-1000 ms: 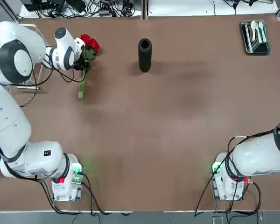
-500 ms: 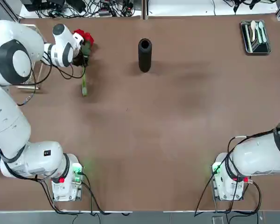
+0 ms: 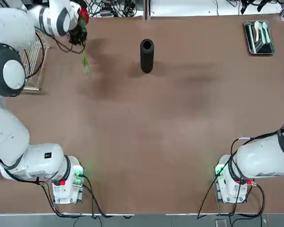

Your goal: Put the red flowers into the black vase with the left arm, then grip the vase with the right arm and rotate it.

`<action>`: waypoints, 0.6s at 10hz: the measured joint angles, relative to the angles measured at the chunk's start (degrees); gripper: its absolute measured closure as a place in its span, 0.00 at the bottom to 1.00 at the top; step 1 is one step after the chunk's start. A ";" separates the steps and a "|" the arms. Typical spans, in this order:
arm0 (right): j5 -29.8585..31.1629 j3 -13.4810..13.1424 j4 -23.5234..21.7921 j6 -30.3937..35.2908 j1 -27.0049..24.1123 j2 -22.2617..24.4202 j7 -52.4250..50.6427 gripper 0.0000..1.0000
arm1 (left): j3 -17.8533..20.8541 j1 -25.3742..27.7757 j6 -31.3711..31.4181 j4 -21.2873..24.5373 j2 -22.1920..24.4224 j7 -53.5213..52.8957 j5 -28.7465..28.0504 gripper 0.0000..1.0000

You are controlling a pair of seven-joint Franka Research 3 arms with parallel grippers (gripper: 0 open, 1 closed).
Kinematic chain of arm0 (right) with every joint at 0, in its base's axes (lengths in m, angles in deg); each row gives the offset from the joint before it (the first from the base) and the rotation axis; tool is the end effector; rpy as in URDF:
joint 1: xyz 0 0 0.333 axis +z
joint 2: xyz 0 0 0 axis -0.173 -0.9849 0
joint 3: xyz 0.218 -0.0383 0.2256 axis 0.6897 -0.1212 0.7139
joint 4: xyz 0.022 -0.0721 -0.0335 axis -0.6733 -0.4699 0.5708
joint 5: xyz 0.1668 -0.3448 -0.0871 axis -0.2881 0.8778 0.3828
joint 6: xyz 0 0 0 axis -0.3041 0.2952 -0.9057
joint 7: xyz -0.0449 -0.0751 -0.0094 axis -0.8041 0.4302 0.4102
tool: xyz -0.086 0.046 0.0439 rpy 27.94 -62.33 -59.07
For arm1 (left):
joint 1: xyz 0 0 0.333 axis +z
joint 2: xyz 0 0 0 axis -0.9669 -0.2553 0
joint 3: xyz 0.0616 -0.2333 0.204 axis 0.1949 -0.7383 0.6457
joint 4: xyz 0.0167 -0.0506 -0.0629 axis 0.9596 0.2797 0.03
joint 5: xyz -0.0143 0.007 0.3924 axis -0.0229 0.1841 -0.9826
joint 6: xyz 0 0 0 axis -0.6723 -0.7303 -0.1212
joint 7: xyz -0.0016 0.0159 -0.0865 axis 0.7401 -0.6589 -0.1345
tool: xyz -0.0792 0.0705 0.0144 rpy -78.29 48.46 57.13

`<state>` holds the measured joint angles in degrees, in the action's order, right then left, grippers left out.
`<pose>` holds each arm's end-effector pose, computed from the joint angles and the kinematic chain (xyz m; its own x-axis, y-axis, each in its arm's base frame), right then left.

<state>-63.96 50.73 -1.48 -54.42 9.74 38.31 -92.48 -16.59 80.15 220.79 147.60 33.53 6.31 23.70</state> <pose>0.5903 -0.0389 0.5728 0.9952 0.0948 -0.0228 0.0946 -0.9955 -0.0099 0.6231 -0.0911 0.3715 0.8841 0.4513 0.1209 0.4492 -0.8923 0.0463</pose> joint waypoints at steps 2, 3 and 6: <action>0.00 0.00 0.02 -0.15 -0.11 0.00 0.00 0.00 | -0.95 -1.85 -10.26 -9.38 0.33 11.14 -2.50 0.92; 0.02 -0.01 0.06 -0.36 -0.16 0.00 0.00 0.00 | -1.09 -3.60 -15.48 -13.84 0.42 17.86 -6.65 0.92; 0.03 -0.14 0.07 -0.53 -1.13 0.00 0.08 0.00 | -1.41 -11.44 -22.38 -22.07 0.49 36.55 -20.14 0.92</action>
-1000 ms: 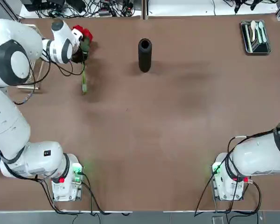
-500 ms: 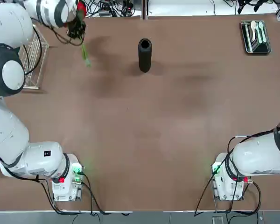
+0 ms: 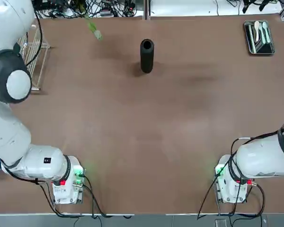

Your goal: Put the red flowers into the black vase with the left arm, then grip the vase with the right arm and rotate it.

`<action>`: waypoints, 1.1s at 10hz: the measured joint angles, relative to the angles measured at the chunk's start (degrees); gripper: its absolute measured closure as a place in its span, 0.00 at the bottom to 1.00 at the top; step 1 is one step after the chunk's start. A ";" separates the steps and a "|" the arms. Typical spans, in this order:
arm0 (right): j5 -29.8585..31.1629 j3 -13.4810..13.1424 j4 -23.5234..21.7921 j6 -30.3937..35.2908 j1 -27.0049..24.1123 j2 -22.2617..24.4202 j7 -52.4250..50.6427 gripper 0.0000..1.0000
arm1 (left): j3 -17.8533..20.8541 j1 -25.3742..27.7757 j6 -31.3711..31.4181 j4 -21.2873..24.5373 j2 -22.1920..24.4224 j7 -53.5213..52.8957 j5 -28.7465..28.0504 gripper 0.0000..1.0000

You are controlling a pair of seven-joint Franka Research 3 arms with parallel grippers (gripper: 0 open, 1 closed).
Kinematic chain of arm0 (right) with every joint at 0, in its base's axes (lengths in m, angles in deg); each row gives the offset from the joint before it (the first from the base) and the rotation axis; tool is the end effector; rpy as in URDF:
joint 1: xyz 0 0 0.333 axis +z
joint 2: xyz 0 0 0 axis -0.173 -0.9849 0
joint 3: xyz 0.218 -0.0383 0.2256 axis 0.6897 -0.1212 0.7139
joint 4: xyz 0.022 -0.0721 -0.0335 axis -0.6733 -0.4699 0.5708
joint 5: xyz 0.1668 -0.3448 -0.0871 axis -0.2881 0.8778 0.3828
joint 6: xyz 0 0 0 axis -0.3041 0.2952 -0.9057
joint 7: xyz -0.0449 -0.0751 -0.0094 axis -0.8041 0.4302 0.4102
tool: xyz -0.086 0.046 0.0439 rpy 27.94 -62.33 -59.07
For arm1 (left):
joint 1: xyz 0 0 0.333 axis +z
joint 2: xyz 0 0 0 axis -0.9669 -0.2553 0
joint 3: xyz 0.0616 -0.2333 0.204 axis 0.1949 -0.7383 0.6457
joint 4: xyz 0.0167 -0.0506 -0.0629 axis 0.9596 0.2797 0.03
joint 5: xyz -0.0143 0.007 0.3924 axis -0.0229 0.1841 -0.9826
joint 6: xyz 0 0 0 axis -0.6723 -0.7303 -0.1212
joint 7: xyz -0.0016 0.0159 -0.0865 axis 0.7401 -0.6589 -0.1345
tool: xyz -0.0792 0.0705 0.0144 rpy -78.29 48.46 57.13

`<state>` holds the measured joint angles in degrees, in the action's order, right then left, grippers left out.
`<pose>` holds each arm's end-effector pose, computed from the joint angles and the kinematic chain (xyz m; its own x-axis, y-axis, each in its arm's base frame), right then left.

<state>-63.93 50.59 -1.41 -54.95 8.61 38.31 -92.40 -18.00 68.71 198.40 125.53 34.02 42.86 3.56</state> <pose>0.5904 -0.0520 0.5742 0.9974 0.0714 -0.0126 0.0713 -0.9974 -0.0074 0.6291 -0.1975 0.5305 0.6109 0.6806 0.4044 0.7419 -0.6704 0.0076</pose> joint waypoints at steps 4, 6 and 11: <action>0.00 0.11 0.15 -1.13 -0.61 0.60 -0.01 0.00 | -0.29 -12.83 -0.40 -0.48 -1.36 23.90 -28.25 0.92; 0.00 0.24 0.13 -2.66 -0.46 0.65 -0.01 0.00 | -0.32 -18.50 -0.97 -0.52 -2.85 31.45 -39.06 0.92; 0.00 0.45 -0.31 -2.34 -0.39 0.64 -0.01 0.00 | -0.12 -26.84 -5.47 -1.37 -7.81 37.00 -52.56 0.92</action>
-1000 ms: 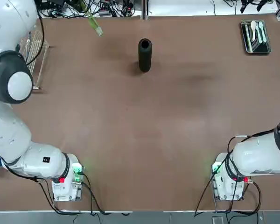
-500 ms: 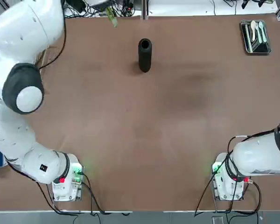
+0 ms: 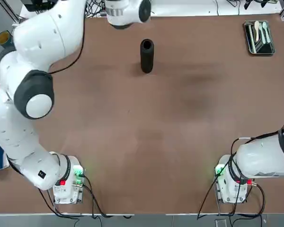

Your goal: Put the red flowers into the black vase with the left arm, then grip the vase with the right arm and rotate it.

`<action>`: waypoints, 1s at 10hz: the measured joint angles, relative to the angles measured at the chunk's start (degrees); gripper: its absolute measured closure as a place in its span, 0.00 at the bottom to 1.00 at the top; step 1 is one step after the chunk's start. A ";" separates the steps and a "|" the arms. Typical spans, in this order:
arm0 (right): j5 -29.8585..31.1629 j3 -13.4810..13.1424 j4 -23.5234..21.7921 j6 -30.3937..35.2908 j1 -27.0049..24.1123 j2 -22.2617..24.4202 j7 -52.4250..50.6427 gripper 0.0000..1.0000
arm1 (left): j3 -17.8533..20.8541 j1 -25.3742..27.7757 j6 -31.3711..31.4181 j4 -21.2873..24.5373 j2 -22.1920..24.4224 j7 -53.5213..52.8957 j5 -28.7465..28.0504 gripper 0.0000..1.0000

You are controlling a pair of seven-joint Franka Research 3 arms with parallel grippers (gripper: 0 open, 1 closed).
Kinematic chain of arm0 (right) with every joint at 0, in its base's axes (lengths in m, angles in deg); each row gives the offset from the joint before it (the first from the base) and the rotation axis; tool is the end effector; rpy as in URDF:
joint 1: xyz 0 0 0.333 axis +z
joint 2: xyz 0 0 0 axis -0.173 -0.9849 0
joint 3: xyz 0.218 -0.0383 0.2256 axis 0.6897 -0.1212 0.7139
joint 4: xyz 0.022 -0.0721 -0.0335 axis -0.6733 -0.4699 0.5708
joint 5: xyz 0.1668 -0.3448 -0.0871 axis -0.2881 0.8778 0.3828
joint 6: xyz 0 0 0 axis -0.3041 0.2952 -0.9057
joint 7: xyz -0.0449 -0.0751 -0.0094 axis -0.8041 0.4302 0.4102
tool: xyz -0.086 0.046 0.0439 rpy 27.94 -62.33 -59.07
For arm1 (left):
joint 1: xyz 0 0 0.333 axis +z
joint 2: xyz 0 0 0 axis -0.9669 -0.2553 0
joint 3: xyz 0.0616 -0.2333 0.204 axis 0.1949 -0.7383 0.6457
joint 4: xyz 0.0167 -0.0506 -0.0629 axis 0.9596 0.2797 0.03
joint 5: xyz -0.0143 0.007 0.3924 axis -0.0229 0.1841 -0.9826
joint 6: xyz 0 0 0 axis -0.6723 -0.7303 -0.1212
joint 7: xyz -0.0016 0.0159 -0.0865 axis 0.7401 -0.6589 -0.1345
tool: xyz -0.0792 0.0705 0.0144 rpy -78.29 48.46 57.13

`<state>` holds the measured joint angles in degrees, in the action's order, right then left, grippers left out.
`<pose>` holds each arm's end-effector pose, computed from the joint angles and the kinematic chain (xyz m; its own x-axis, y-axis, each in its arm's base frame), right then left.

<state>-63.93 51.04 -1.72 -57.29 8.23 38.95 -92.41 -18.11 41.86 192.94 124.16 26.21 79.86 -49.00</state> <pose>0.5917 -0.0518 0.5818 0.9968 0.0725 0.0335 0.0725 -0.9974 -0.0012 0.5374 -0.4443 0.4972 0.1883 0.3095 0.9321 0.5644 -0.8108 0.1553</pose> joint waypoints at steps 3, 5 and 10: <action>0.00 -0.05 -0.84 0.08 -0.03 -0.02 0.00 0.00 | 0.18 -5.58 -4.61 -3.21 -4.80 1.54 -5.00 0.92; 0.00 -0.03 -1.15 0.41 -0.01 -0.01 0.00 0.00 | 0.21 -6.74 -4.67 -5.01 -7.12 1.54 -8.07 0.92; 0.00 0.23 -1.63 1.02 0.39 -0.01 0.00 0.00 | 0.43 -10.68 -4.62 -9.62 -11.55 2.42 -10.17 0.92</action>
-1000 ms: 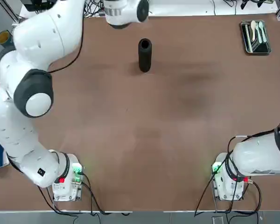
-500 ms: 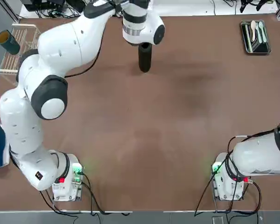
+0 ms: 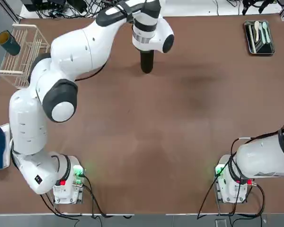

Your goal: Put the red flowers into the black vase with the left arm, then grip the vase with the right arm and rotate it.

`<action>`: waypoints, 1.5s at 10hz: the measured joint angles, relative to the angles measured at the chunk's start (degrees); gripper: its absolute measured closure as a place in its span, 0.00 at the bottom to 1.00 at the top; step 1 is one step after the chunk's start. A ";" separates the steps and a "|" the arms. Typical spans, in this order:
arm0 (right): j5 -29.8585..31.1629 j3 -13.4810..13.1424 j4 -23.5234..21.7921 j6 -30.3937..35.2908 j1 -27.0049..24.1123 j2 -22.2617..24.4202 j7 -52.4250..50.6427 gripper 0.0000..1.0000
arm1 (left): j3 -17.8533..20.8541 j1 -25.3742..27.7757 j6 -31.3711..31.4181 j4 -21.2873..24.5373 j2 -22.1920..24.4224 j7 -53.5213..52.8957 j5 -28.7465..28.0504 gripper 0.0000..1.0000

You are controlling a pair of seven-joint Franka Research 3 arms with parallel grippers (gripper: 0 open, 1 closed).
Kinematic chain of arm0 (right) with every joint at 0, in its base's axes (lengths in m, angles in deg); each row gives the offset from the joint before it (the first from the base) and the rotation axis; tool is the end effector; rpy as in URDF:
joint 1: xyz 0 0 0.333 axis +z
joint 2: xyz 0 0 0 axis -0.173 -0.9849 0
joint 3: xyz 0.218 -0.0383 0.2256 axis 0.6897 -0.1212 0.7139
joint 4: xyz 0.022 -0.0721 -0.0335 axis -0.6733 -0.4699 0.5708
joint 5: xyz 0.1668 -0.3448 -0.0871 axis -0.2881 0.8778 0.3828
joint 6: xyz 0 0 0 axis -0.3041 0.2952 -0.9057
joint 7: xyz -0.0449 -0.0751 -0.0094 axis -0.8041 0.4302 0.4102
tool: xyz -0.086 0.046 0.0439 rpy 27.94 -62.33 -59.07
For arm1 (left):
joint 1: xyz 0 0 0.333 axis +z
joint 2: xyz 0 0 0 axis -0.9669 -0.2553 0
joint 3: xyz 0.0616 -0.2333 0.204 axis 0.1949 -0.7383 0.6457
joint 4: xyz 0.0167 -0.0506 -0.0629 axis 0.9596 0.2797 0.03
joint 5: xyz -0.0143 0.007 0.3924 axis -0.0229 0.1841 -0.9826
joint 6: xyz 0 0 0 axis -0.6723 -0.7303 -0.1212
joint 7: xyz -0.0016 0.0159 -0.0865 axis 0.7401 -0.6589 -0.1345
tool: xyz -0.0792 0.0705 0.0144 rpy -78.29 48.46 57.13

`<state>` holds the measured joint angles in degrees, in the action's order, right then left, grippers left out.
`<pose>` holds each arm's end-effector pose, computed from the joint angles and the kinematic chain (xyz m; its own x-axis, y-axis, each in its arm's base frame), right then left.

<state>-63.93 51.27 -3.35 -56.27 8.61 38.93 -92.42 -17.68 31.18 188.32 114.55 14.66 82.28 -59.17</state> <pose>0.5885 -0.0454 0.5664 0.9965 0.0831 -0.0124 0.0830 -0.9965 -0.0092 0.4950 -0.5515 0.4488 0.1126 0.2076 0.9717 0.4387 -0.8878 0.1389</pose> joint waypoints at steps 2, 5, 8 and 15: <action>0.00 0.09 -0.03 0.00 0.31 0.00 0.00 0.00 | 0.27 -0.98 -0.02 -0.63 -1.24 1.09 -1.56 0.92; 0.00 -0.07 -0.19 0.00 0.28 0.00 0.00 0.00 | 0.38 -1.70 -0.02 -1.18 -2.83 2.60 -1.70 0.92; 0.00 -0.07 -0.35 0.00 0.28 0.00 0.00 0.00 | 0.96 -2.23 -0.05 -1.25 -4.22 4.58 -1.94 0.92; 0.00 -0.06 -0.88 0.00 0.28 0.00 0.00 0.00 | 0.95 -4.18 -1.41 -1.88 -4.22 4.60 -2.05 0.92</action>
<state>-63.93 51.20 -4.23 -56.27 8.90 38.93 -92.41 -16.74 27.01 186.91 112.67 10.45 86.88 -61.22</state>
